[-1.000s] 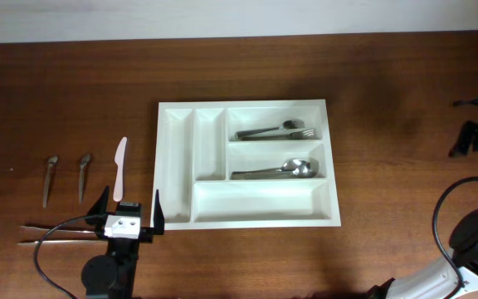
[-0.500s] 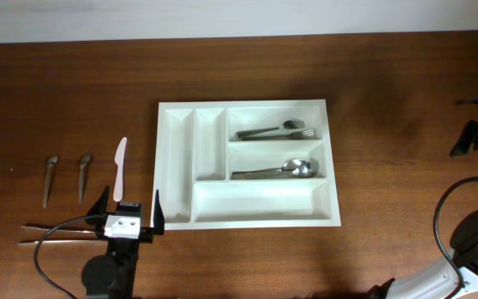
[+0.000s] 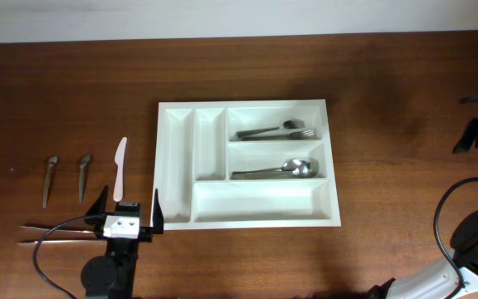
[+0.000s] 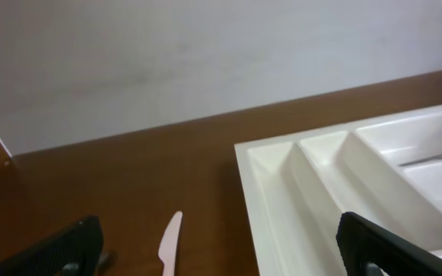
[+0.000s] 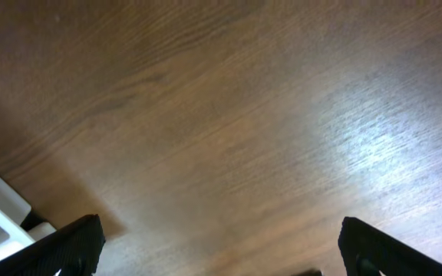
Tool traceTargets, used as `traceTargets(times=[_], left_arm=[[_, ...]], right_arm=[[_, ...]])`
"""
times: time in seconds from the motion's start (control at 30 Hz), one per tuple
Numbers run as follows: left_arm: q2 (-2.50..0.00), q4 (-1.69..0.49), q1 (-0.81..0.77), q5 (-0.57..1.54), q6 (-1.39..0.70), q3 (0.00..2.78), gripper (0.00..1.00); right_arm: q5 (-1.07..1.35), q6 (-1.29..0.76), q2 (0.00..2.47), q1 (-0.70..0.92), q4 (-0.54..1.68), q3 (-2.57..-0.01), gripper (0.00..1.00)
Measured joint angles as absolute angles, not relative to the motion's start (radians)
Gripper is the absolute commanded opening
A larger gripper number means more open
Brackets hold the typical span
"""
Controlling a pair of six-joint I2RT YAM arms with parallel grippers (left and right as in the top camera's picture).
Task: Pack container
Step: 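Withdraw the right gripper to the right side of the table, then move the left gripper down over the metal sticks on the left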
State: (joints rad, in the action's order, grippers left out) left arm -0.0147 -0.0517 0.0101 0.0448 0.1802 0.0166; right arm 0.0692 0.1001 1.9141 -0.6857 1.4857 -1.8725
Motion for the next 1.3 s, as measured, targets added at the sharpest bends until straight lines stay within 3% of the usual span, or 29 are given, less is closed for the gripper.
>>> traceTargets(times=[0.23, 0.4, 0.63, 0.87, 1.07, 1.3], left_arm=[[-0.015, -0.017, 0.010, 0.125, 0.125, 0.017, 0.99], [-0.025, -0.234, 0.010, 0.127, 0.057, 0.102, 0.99], [-0.215, -0.631, 0.010, 0.069, -0.090, 0.483, 0.99], [-0.386, -0.684, 0.010, 0.203, -0.136, 0.663, 0.99], [-0.482, -0.799, 0.010, 0.102, -0.214, 0.717, 0.99], [-0.774, -0.977, 0.010, -0.028, -0.320, 0.971, 0.99]], right_arm=[[0.069, 0.101, 1.914, -0.686, 1.486, -1.872, 0.99], [0.070, 0.100, 1.914, -0.686, 1.486, -1.872, 0.99], [0.072, 0.100, 1.914, -0.686, 1.484, -1.871, 0.99], [0.072, 0.100, 1.914, -0.686, 1.484, -1.871, 0.99], [0.073, 0.100, 1.914, -0.686, 1.484, -1.871, 0.99], [0.072, 0.100, 1.914, -0.686, 1.484, -1.871, 0.99]])
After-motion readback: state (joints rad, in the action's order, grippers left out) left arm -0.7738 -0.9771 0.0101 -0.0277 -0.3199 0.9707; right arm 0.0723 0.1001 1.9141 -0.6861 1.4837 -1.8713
